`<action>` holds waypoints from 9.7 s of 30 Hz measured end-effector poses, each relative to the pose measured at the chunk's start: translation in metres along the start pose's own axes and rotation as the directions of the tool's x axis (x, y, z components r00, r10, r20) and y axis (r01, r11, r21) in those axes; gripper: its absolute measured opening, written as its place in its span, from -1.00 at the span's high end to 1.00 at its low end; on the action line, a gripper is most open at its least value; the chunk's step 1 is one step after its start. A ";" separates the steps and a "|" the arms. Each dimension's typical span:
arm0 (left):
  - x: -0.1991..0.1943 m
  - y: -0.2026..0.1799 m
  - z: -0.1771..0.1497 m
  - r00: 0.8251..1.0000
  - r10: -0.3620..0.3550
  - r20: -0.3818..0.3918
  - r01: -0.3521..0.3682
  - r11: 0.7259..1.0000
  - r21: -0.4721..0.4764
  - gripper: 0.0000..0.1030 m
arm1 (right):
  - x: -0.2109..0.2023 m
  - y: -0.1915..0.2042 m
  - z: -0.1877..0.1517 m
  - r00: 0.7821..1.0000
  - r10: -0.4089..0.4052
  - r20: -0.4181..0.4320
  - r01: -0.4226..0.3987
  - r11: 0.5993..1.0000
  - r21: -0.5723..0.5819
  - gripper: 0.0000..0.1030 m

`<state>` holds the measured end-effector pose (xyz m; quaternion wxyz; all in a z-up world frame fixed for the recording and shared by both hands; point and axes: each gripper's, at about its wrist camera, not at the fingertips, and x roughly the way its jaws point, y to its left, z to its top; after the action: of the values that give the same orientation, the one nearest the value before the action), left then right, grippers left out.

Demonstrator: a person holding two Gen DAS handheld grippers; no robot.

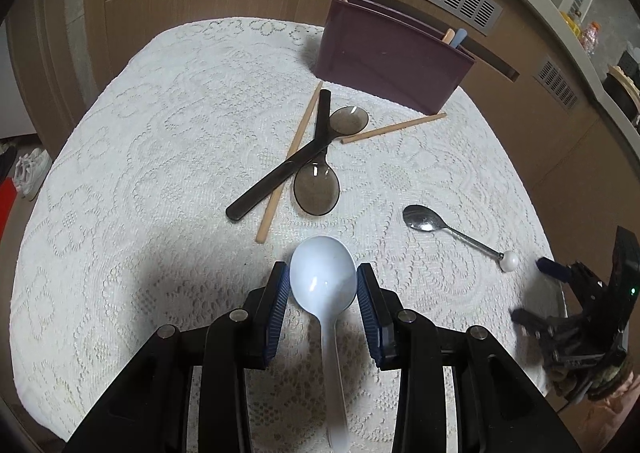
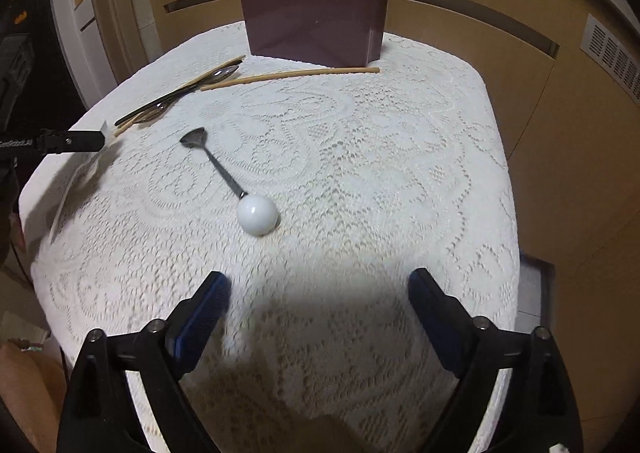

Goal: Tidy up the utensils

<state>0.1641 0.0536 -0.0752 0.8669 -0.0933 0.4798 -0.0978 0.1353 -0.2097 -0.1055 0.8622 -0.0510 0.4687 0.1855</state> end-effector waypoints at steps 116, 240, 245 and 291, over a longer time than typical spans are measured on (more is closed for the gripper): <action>0.032 -0.091 0.301 0.870 -0.186 0.457 0.093 0.971 0.219 0.26 | -0.008 -0.006 0.310 0.856 -0.356 0.374 0.424 0.898 -0.116 0.58; -0.011 0.036 0.015 0.996 0.046 0.070 -0.042 0.997 -0.057 0.04 | 0.060 0.065 0.146 0.964 -0.161 -0.211 0.200 0.963 0.180 0.95; -0.001 0.031 0.018 0.999 0.009 0.039 -0.008 1.000 -0.029 -0.11 | 0.040 0.047 0.100 0.971 -0.065 -0.229 0.122 0.963 0.242 0.95; -0.042 0.053 0.020 0.983 -0.060 0.171 0.080 0.991 -0.109 0.39 | -0.016 0.108 0.107 0.994 -0.035 0.100 0.033 0.999 0.025 0.37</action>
<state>0.1634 0.1169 -0.0436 0.8933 -0.1679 0.4066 -0.0921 0.1725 -0.0863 -0.0238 0.8883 -0.0397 0.4258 0.1677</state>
